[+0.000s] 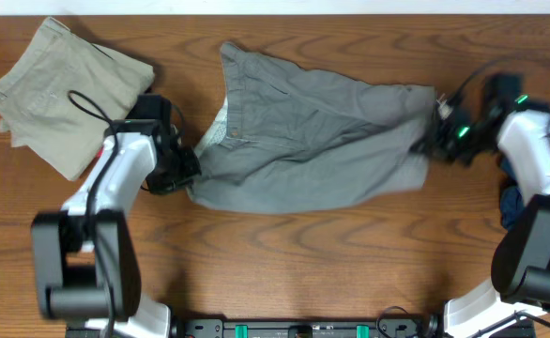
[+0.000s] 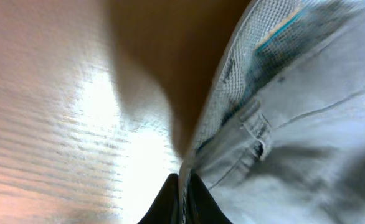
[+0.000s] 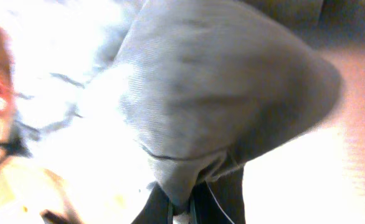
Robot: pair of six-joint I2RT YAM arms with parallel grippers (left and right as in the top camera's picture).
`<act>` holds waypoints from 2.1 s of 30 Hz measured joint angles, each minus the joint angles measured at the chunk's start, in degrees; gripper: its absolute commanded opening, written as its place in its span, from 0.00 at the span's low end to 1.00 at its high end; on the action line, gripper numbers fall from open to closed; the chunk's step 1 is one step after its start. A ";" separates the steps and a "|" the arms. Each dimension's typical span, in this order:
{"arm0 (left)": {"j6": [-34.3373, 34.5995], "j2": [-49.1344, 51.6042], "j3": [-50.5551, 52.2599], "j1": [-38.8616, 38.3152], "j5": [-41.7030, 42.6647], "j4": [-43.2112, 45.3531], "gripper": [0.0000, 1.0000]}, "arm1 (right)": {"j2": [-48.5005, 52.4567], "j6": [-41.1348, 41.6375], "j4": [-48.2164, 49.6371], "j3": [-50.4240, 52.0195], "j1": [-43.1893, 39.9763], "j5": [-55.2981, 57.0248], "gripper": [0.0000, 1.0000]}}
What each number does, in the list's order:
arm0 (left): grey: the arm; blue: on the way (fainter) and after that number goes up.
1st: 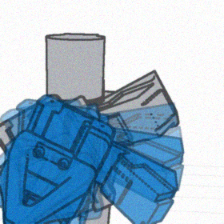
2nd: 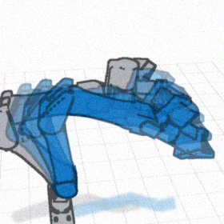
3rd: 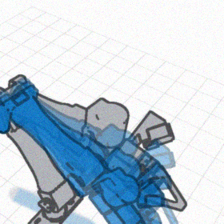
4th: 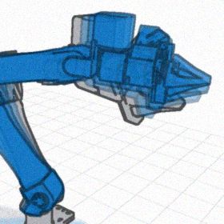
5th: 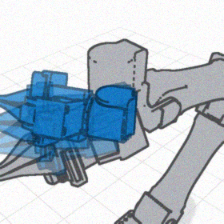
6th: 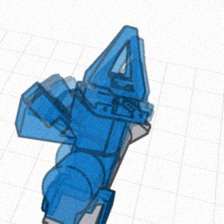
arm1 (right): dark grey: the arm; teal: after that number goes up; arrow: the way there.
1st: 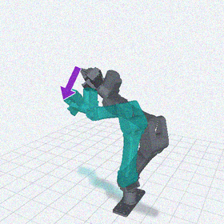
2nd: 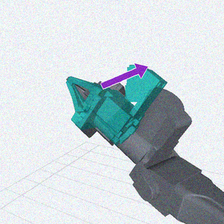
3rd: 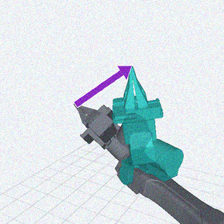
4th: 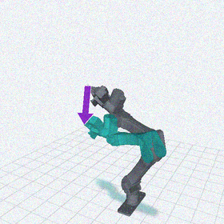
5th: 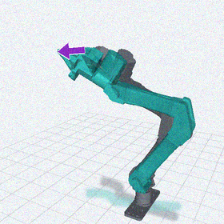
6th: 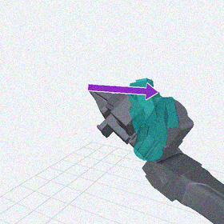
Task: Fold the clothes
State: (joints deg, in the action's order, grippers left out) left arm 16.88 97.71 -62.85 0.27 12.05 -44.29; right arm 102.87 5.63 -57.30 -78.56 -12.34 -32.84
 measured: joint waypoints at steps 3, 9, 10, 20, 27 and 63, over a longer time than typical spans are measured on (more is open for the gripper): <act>0.26 -4.96 -0.48 -0.11 0.46 4.50 0.06 | -0.02 0.79 3.63 -8.68 -1.27 -2.05 0.44; 1.31 -6.88 -1.57 -0.07 0.00 10.47 0.07 | -0.09 1.66 12.07 -12.35 -0.83 -0.85 0.70; 1.33 -6.62 -1.57 -0.07 -0.02 10.49 0.07 | -0.09 1.60 11.65 -11.89 -0.24 0.39 0.69; 1.33 -3.23 -1.57 -0.04 -0.44 10.69 0.07 | -0.09 -0.55 -0.26 -0.79 5.90 7.56 0.61; 1.33 -3.08 -1.57 -0.04 -0.46 10.75 0.07 | -0.07 -2.40 16.68 15.21 8.98 11.80 0.52; 1.33 -3.06 -1.55 -0.04 -0.44 7.85 0.07 | -6.54 -0.37 -3.56 3.28 0.52 16.24 0.26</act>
State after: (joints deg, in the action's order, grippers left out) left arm 18.22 94.65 -64.40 0.23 11.62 -36.45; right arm 96.33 5.26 -60.86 -75.29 -11.81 -16.60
